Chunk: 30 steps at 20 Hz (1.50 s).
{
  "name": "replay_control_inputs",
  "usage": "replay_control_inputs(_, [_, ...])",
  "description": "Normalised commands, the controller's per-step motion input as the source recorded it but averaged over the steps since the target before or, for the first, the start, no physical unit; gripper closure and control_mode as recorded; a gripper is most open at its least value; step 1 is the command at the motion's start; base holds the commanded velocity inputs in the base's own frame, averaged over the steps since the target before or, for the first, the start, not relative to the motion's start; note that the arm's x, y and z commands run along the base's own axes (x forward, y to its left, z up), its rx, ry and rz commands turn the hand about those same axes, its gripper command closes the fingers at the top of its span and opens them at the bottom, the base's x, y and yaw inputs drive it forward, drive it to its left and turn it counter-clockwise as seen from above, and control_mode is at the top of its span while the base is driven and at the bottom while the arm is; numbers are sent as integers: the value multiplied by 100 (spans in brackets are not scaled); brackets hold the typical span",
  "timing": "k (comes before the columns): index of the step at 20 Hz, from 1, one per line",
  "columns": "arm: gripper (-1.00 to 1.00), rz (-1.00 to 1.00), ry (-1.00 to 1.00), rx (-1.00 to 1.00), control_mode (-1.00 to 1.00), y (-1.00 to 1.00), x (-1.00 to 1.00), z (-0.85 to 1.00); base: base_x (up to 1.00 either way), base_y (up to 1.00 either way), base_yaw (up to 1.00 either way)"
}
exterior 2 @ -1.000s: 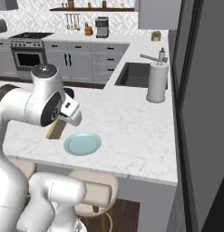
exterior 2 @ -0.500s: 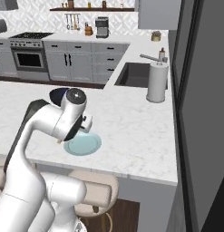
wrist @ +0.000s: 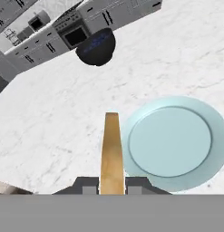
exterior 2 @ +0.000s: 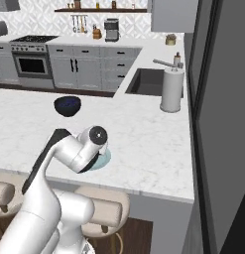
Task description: Start the toaster. Once the lever pops up, take the bread to the plate on the dining counter.
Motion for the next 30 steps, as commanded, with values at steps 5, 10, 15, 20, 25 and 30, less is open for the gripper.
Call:
replay_control_inputs(5, [100,4,-15,14,-100,1,33,-23,0,0,0])
replay_control_inputs(10, [100,2,-2,10,-100,1,64,-22,0,0,0])
replay_control_inputs(15, [100,3,0,3,-100,16,41,-25,0,0,0])
replay_control_inputs(20, [100,2,0,0,-100,5,30,-24,0,0,0])
replay_control_inputs(25, [100,0,6,0,-100,0,27,-31,0,0,0])
replay_control_inputs(30, [100,0,13,0,-100,0,34,-42,0,0,0])
